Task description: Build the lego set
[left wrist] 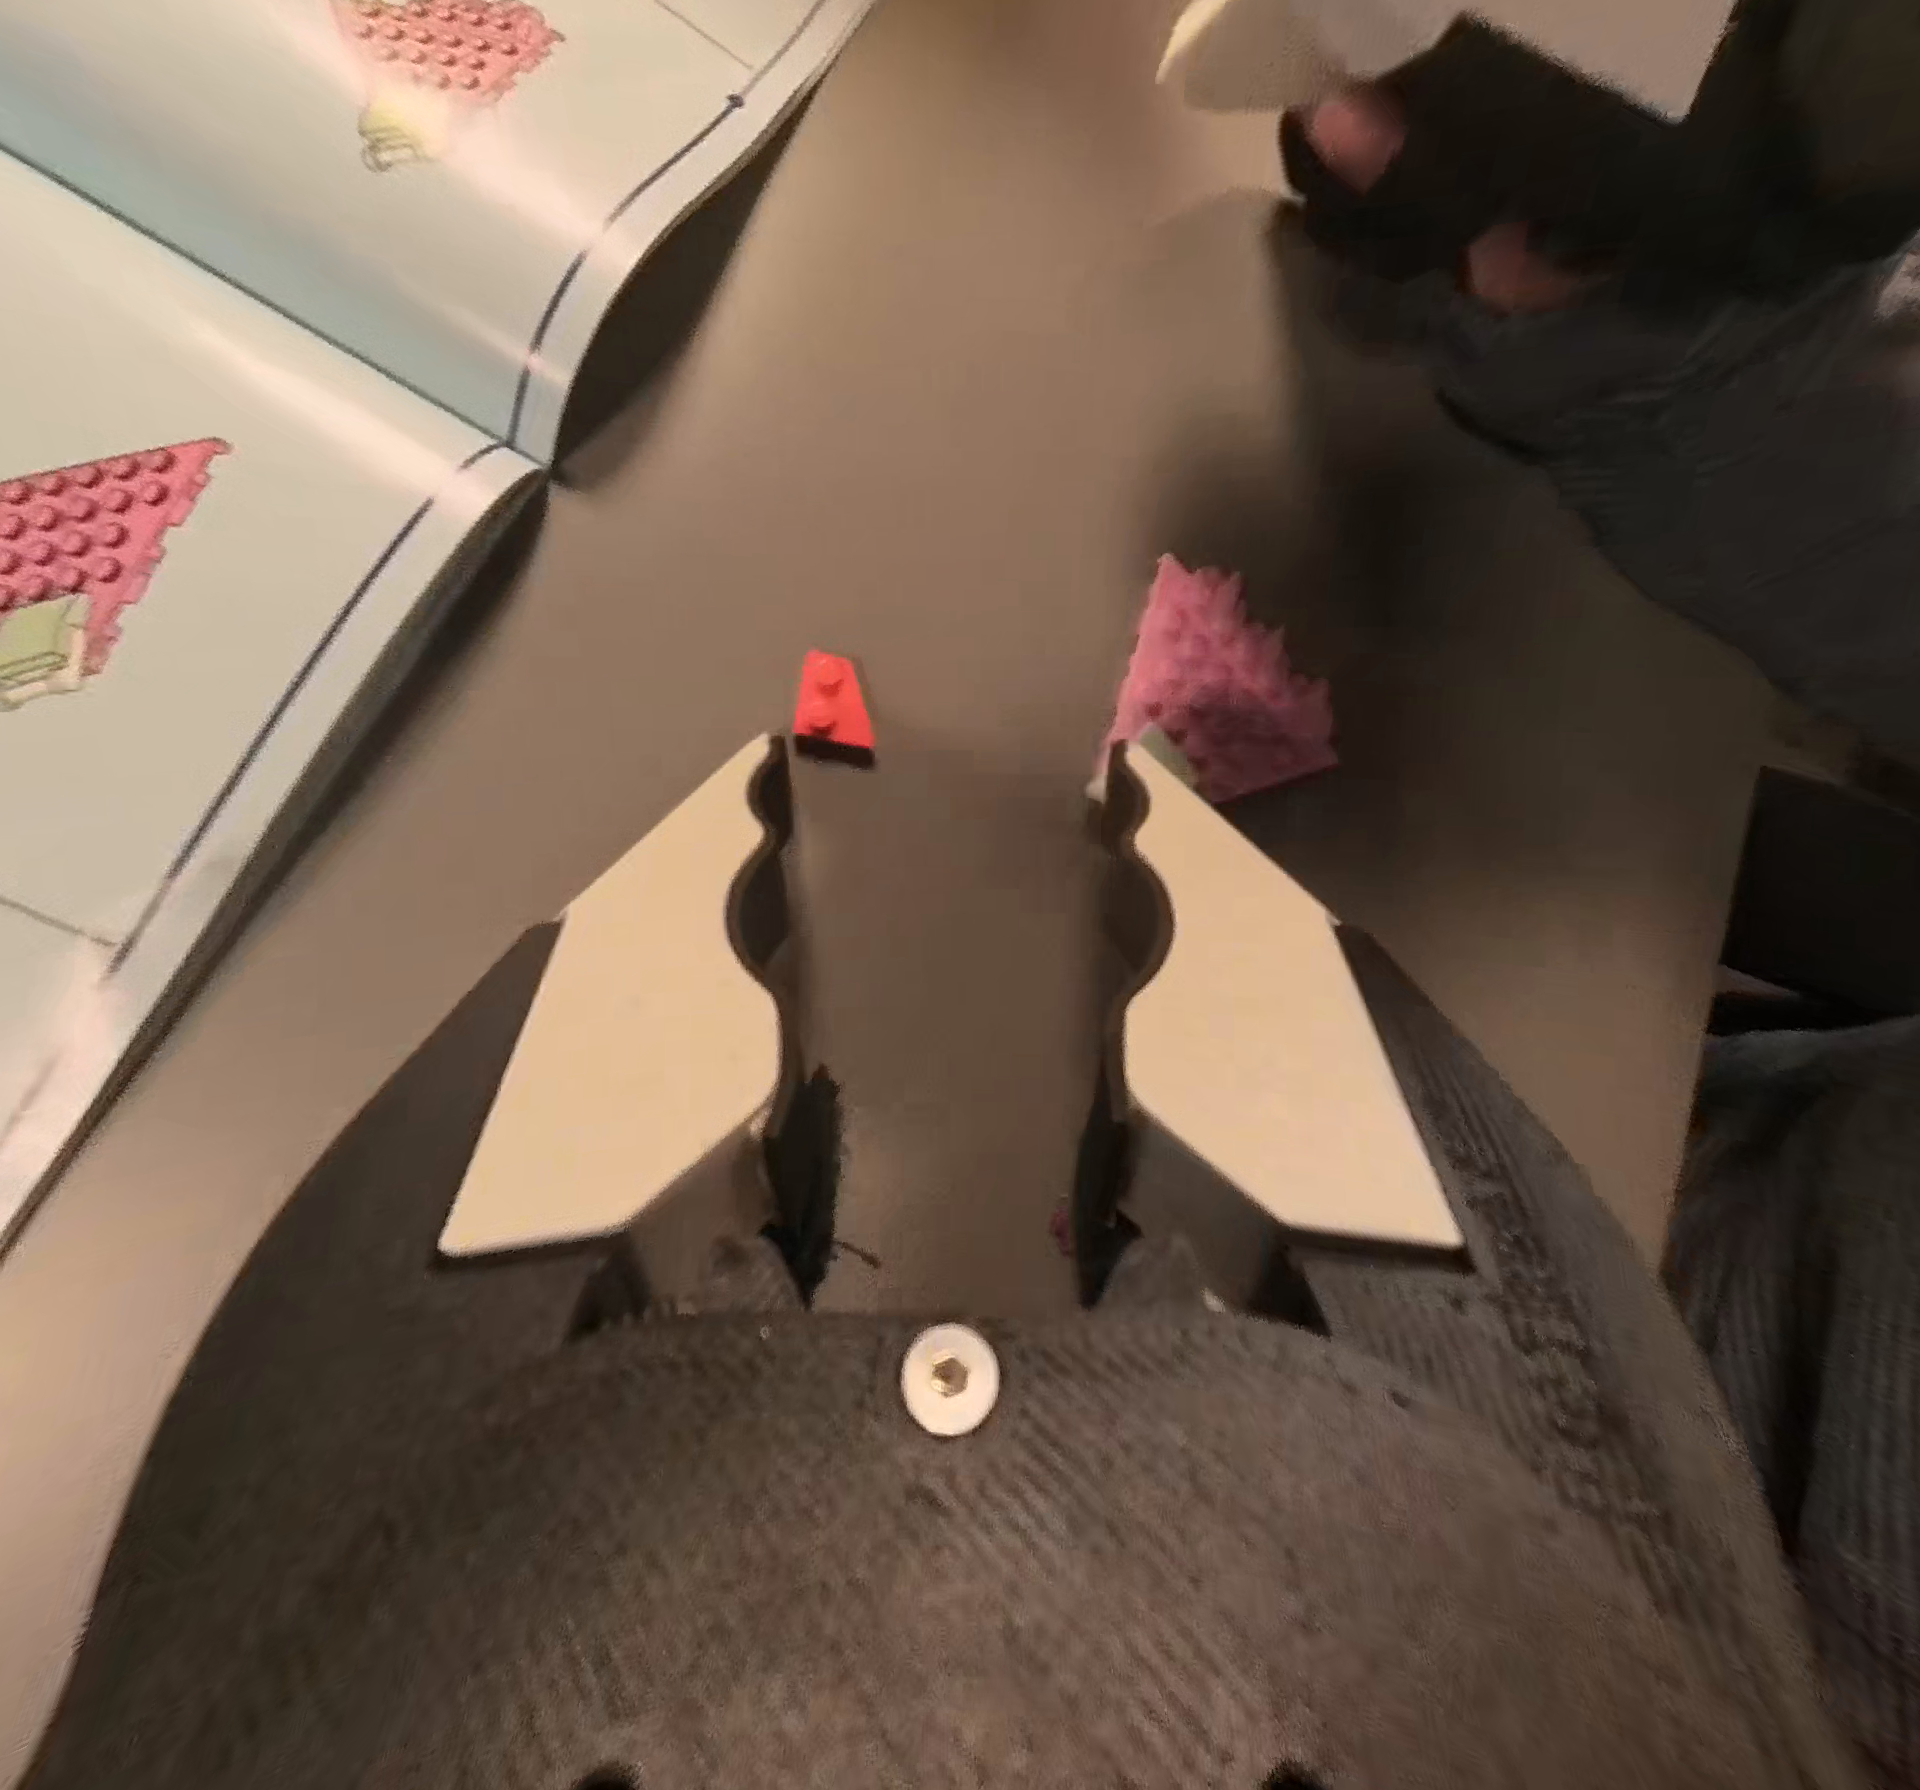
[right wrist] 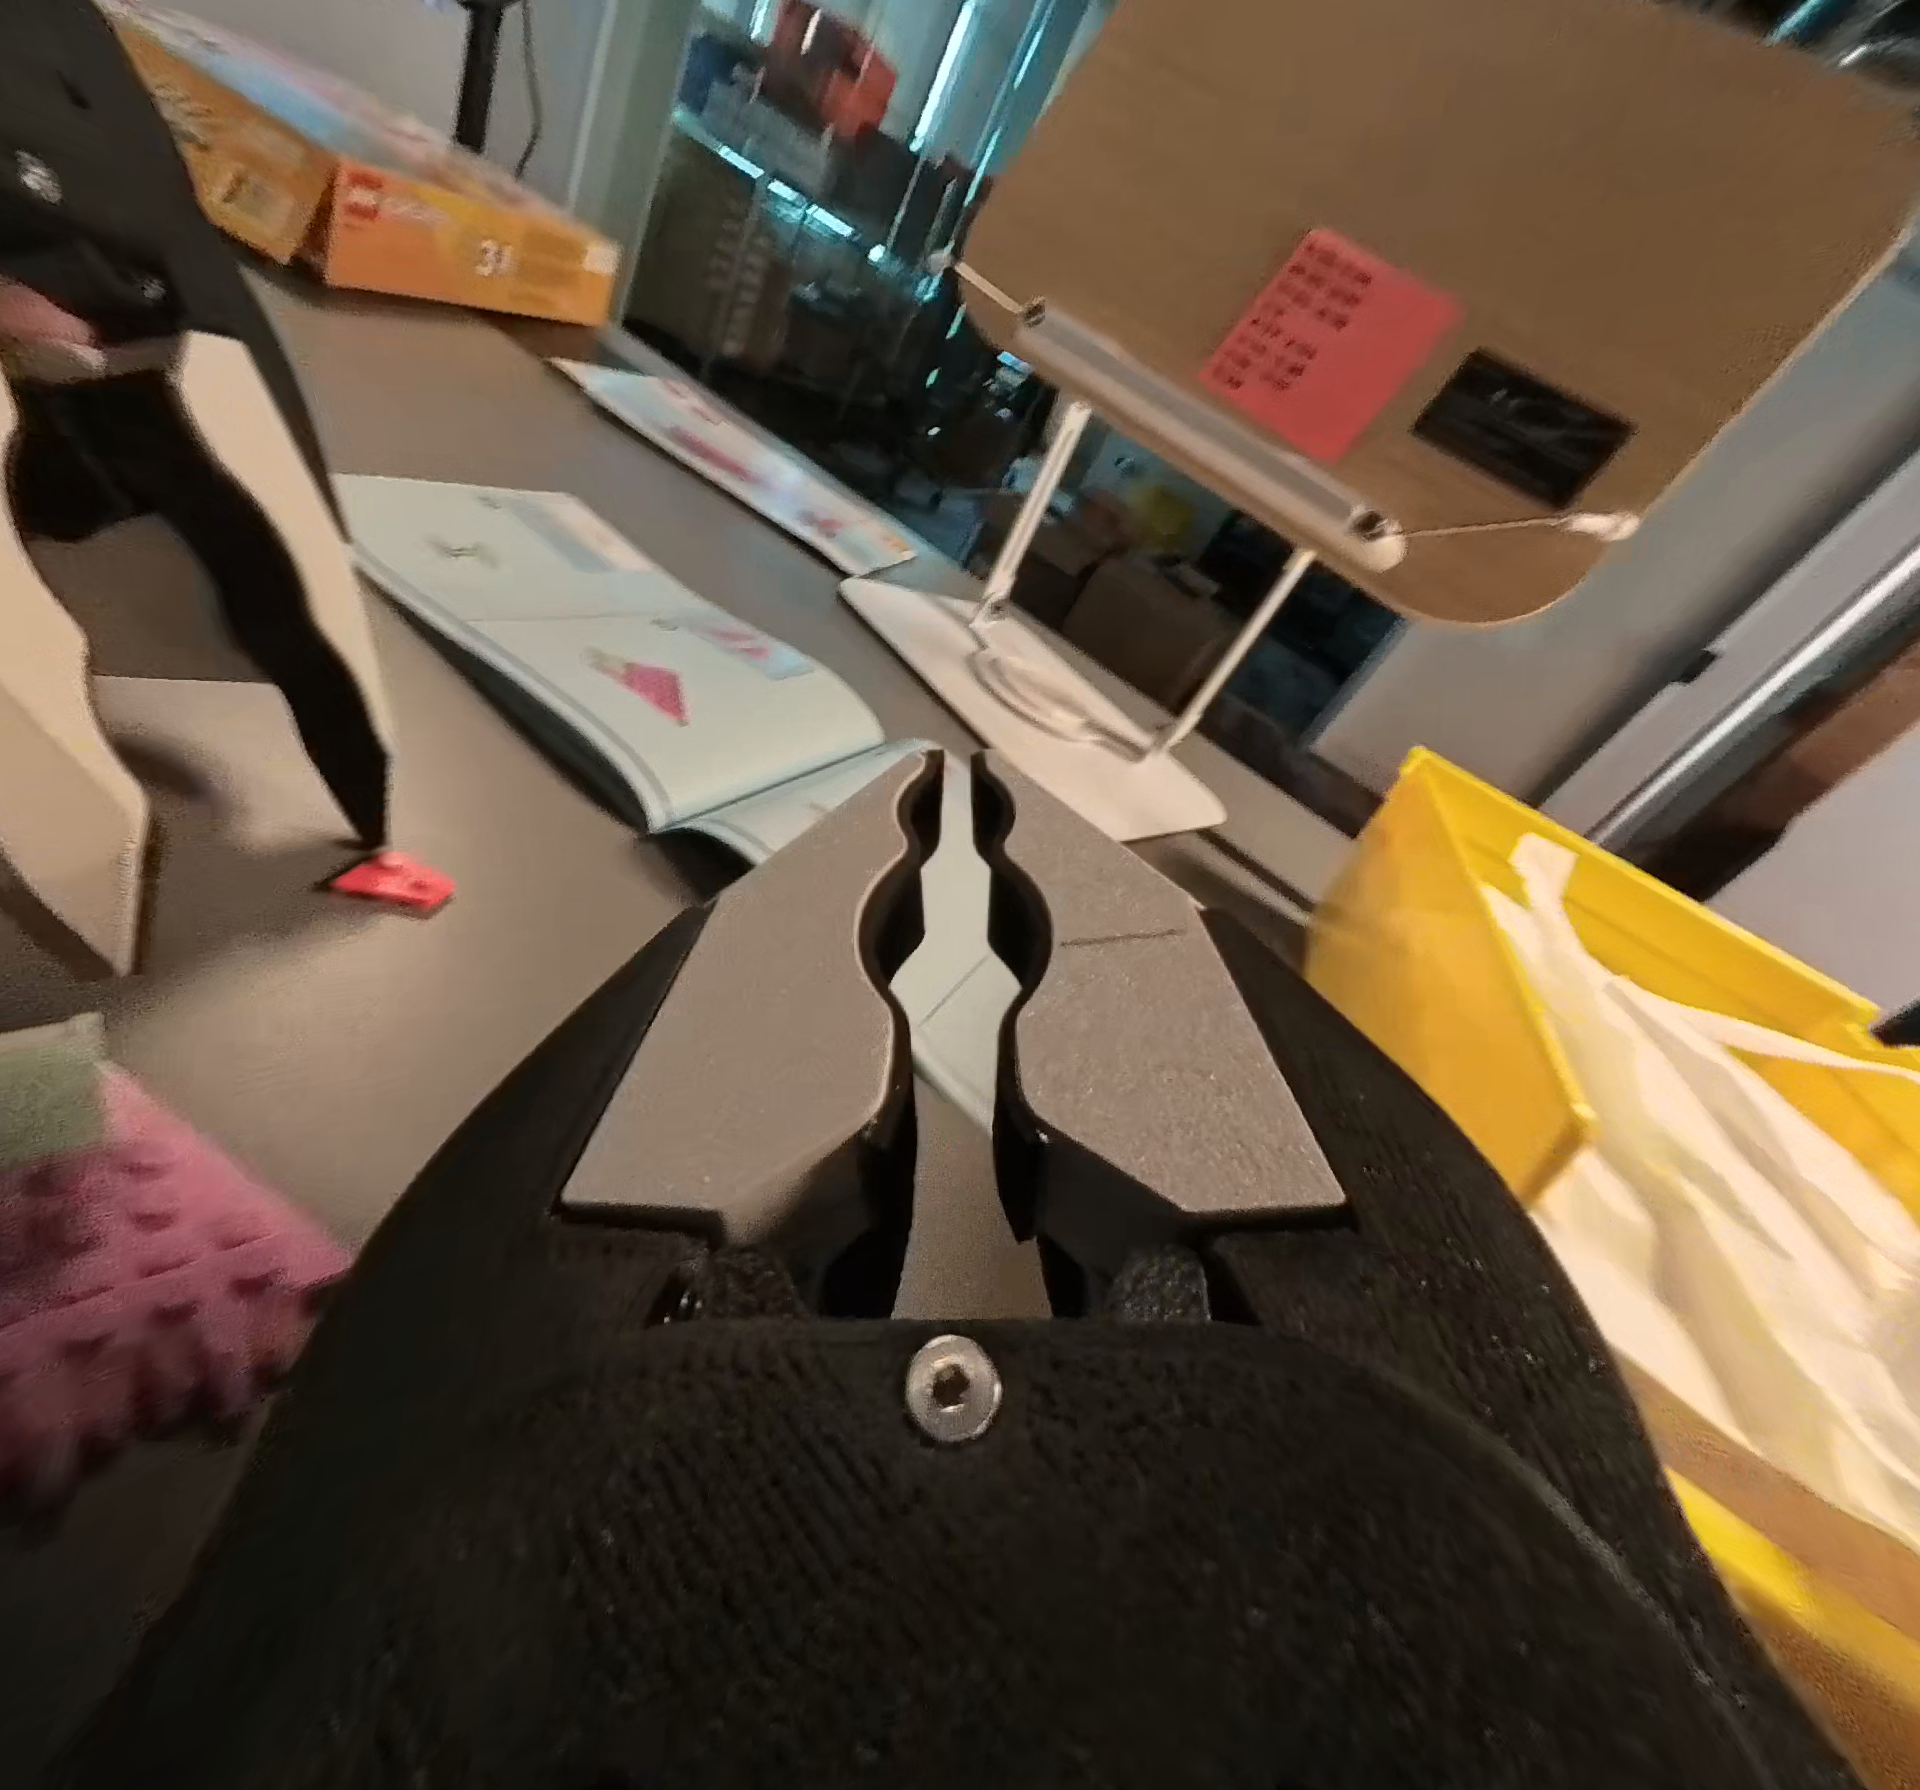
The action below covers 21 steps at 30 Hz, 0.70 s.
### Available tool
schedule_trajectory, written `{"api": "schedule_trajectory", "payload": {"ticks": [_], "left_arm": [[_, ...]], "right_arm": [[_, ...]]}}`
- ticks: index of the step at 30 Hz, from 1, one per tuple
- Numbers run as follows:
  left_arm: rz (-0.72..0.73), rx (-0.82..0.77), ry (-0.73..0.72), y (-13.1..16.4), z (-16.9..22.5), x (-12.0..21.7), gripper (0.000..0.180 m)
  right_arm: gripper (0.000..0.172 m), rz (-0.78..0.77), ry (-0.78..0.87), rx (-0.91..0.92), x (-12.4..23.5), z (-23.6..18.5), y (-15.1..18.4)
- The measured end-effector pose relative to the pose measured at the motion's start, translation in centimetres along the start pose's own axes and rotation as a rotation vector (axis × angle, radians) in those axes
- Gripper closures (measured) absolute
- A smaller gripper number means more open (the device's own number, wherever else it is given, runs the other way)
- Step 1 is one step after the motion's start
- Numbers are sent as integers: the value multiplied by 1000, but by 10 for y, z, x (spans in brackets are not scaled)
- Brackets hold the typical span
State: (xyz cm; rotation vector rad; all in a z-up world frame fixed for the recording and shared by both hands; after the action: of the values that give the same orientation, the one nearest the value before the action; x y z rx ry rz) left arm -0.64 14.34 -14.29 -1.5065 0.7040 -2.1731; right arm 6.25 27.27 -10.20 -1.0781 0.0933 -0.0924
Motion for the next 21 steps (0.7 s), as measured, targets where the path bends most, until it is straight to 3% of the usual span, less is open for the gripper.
{"api": "schedule_trajectory", "payload": {"ticks": [4,6,8,10,12,14,18,21], "left_arm": [[9,-1,149,2,20,-3,120],[106,5,160,-2,24,5,119],[175,-24,164,0,26,15,120],[187,-82,135,8,29,23,121],[185,-129,113,16,34,28,121],[187,-146,109,22,39,30,122],[217,-164,109,30,43,33,122],[253,-189,105,31,45,36,122]], "right_arm": [[162,-60,-115,-158,3,-9,-4],[157,-141,-193,-262,10,-16,-6],[155,-247,-345,-340,23,-31,-5],[141,-303,-531,-370,38,-52,-7],[124,-357,-679,-339,49,-71,-6],[118,-422,-744,-278,50,-82,1],[120,-555,-838,-185,45,-90,9],[132,-612,-908,-124,44,-92,5]]}}
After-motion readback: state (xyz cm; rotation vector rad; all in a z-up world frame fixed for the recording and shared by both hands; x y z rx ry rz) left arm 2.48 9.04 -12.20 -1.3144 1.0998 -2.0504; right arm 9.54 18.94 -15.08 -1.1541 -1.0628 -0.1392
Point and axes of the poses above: each gripper's, where its closed fingertips meet, x back along the fingers, y out of its underside, z = x × y across the jaws, the point moved 6 cm from there along x, back along the fingers, and after that the axes turned 1 degree about z, right-handed, at the moved point
